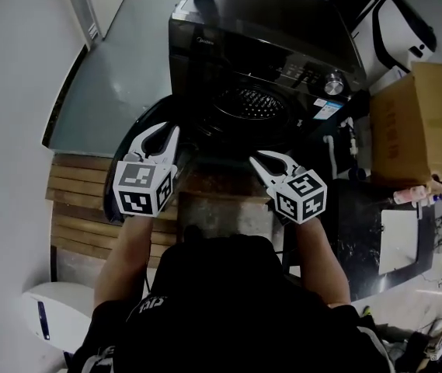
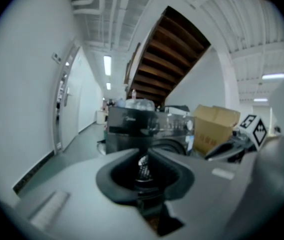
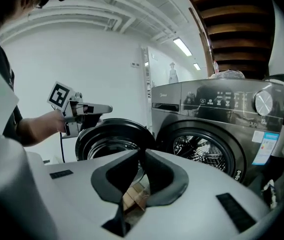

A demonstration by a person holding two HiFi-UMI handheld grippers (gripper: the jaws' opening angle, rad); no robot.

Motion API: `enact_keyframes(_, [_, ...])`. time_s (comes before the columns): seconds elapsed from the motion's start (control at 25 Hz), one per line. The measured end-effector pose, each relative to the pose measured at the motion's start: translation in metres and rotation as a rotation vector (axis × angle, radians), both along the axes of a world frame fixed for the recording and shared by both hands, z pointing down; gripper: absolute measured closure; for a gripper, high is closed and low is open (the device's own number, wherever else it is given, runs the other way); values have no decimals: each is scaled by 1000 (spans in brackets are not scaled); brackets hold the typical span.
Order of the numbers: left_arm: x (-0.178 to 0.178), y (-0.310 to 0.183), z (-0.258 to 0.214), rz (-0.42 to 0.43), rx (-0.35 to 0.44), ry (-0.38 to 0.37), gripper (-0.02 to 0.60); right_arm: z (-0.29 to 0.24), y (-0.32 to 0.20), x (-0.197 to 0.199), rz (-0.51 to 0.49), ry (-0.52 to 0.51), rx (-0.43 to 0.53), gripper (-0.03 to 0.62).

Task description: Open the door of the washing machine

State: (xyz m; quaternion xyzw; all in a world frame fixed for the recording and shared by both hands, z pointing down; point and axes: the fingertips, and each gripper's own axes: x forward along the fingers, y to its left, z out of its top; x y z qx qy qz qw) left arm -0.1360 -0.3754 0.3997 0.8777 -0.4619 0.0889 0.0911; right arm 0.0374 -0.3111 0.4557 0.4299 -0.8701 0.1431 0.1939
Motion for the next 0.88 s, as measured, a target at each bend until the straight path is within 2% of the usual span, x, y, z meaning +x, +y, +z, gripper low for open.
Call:
enact_keyframes(0.56, [90,-23,-31,106,12,90,525,-66,-33,60,112,-121,165,599])
enact_keyframes(0.88, [106,-41,-33,89,-16,126,531,-99,-48,90,175,-210,265,599])
